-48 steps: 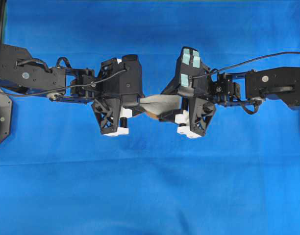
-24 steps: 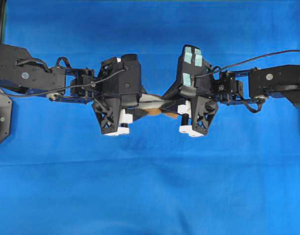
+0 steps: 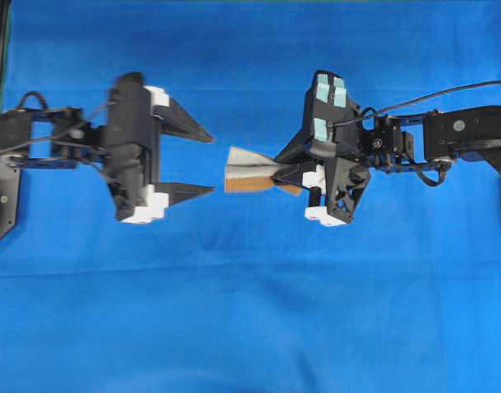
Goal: Hand over the sponge with the left arm and wipe it with the right arm.
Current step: 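Pull the sponge rightward with the right gripper, retract left gripper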
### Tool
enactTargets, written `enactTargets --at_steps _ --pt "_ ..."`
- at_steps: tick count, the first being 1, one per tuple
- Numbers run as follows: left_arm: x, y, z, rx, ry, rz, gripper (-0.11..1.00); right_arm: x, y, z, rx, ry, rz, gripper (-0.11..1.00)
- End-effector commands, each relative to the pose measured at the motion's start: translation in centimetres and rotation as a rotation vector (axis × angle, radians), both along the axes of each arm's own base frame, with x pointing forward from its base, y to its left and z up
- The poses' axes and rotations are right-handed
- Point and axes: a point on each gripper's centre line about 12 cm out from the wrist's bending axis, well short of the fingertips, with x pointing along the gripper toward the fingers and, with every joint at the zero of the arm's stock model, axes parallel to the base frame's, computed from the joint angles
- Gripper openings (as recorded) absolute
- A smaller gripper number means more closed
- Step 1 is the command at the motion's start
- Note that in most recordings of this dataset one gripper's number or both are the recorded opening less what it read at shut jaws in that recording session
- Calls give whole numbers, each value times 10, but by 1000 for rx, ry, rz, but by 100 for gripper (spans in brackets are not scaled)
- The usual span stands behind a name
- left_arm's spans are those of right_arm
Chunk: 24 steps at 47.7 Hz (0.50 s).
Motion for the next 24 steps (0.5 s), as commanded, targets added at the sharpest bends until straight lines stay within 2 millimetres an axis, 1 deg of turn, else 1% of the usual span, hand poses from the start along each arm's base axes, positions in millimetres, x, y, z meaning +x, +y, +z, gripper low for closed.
enactTargets --at_steps 1,7,11,15,16,24 --pt "-6 -1 15 -1 -81 0 89 0 1 14 -10 -41 8 26" --pt "-11 -2 15 -1 -89 -1 89 -2 1 4 -11 -27 9 26" --pt "-11 -2 15 -1 -89 -1 89 -1 1 -10 -10 -10 11 26" --pt "-11 -2 15 1 -90 -2 89 0 1 -27 -8 16 12 26" --pt "-11 -2 15 1 -90 -2 89 0 1 -33 -6 25 11 26" --pt "-11 -2 15 1 -90 -2 89 1 3 -61 -3 40 15 26"
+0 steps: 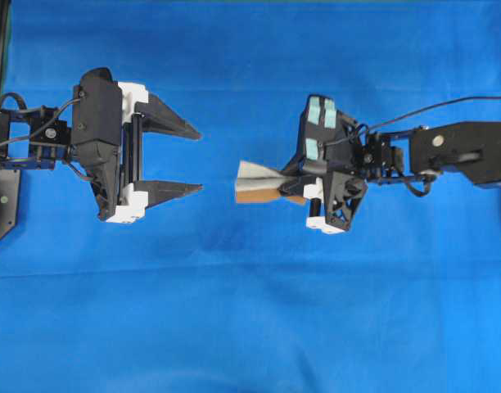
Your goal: Hand over the sponge with the left arm and wipe it with the right arm.
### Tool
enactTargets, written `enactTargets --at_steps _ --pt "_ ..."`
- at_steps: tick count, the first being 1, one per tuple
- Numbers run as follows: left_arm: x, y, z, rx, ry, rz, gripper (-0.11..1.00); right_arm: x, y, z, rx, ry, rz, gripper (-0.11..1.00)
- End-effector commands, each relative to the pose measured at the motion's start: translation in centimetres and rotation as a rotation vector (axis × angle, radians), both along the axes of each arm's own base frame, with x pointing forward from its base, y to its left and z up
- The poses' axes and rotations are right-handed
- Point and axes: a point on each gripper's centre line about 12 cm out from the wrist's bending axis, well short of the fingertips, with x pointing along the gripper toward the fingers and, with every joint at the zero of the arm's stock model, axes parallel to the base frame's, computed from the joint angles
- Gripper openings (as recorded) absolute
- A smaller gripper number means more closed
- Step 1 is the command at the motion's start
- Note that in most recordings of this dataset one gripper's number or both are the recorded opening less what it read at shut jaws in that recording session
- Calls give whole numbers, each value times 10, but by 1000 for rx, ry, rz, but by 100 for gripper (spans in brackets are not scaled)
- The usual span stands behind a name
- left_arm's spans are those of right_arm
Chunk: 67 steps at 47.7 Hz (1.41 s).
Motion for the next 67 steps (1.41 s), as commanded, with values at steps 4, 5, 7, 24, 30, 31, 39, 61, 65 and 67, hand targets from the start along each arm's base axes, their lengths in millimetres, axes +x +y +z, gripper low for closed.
enactTargets --at_steps 4,5,7,24,30,31,39,61,65,67 --pt "1 -1 8 1 -32 -3 89 3 1 -12 1 -18 5 26" --pt "0 -1 8 1 -31 -3 89 2 1 -17 1 -11 5 26" --pt "0 -1 7 1 -29 -3 89 2 2 -24 2 0 7 26" --pt "-1 -1 6 1 -25 -3 88 2 2 -46 3 34 8 25" --pt "-1 -1 6 1 -25 -3 88 -1 -12 -46 -1 37 -23 25" --pt "-1 0 5 1 -25 -1 88 -2 -16 -46 -2 39 -33 25" --pt "-1 -1 5 1 -21 -3 88 -7 -42 -45 -31 37 -68 25" --pt "-1 0 4 1 -20 -1 88 -14 -97 -38 -101 11 -133 25" --pt "-2 0 4 1 -18 -1 88 -14 -101 -37 -106 6 -138 25" --pt "-2 -1 2 1 -15 -3 88 -14 -101 -37 -106 6 -138 25"
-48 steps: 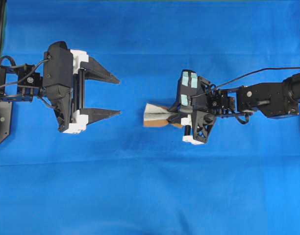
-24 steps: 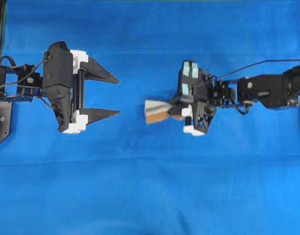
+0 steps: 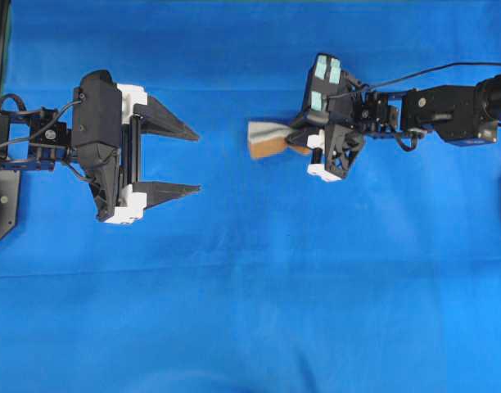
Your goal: Hand over the sponge with the left arm and wipe it with the right arm.
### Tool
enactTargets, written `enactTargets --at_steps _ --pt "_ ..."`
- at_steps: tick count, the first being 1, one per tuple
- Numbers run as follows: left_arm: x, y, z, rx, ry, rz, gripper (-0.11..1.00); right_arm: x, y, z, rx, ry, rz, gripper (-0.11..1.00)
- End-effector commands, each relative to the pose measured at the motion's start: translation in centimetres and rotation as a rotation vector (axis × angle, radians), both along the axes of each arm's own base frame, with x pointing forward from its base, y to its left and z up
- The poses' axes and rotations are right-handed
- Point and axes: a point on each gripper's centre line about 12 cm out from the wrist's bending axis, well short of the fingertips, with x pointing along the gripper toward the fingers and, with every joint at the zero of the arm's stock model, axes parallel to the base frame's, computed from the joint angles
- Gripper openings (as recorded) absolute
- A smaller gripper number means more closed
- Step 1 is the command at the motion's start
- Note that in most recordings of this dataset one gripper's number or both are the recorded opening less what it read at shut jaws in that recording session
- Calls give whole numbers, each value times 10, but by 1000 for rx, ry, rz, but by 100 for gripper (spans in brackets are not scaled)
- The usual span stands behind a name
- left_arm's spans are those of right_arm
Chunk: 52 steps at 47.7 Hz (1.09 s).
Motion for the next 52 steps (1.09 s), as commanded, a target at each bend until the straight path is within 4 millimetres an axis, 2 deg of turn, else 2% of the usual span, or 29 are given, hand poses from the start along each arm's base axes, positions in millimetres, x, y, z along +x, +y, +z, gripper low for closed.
enactTargets --at_steps 1,5,9,23,32,38,45,52 --pt "0 0 8 1 -31 -1 88 3 -10 13 -16 -38 -18 25" --pt "0 -1 7 1 -28 -3 88 2 -5 10 -7 -30 -13 25" --pt "0 -1 7 1 -28 -3 88 3 10 8 11 -20 11 25" --pt "-1 -1 7 1 -28 -3 88 12 107 6 98 11 170 23" --pt "0 -1 7 1 -32 -2 88 16 148 19 132 0 241 23" --pt "0 -1 7 1 -32 -2 88 17 162 22 142 3 263 23" --pt "0 -3 7 1 -32 -9 88 17 165 23 143 2 271 23" --pt "0 -3 7 1 -31 -10 88 19 145 22 132 0 230 23"
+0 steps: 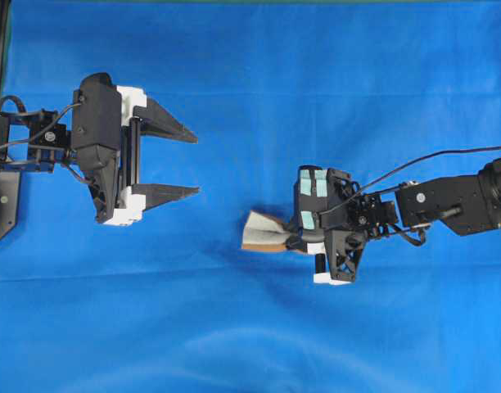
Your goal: Hand over the sponge with the left arm and wipe it with the right arm.
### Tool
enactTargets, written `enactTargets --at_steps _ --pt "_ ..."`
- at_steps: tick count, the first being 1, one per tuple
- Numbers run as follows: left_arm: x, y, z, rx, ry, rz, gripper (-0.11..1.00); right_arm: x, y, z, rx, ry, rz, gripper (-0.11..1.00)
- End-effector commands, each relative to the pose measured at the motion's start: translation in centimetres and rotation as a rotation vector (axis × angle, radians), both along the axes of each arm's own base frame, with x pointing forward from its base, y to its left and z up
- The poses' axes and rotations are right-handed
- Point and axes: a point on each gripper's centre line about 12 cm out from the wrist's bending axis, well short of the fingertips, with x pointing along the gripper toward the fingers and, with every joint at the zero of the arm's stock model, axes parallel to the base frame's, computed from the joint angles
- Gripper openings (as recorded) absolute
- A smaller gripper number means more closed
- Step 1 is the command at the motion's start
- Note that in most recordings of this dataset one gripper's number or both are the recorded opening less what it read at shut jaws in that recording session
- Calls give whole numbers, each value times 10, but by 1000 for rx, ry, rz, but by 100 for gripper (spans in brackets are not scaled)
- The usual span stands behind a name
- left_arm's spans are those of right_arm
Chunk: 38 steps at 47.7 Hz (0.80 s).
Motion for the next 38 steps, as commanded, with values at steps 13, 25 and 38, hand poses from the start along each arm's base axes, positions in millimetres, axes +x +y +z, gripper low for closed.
enactTargets --at_steps 13,25,38 --pt "1 -3 9 -2 -34 -9 88 -2 -92 17 -77 -46 -156 23" --pt "1 -4 8 -2 -32 -12 88 -13 -151 19 -142 -48 -246 23" --pt "1 -5 8 -1 -32 -14 88 -16 -165 19 -151 -61 -268 23"
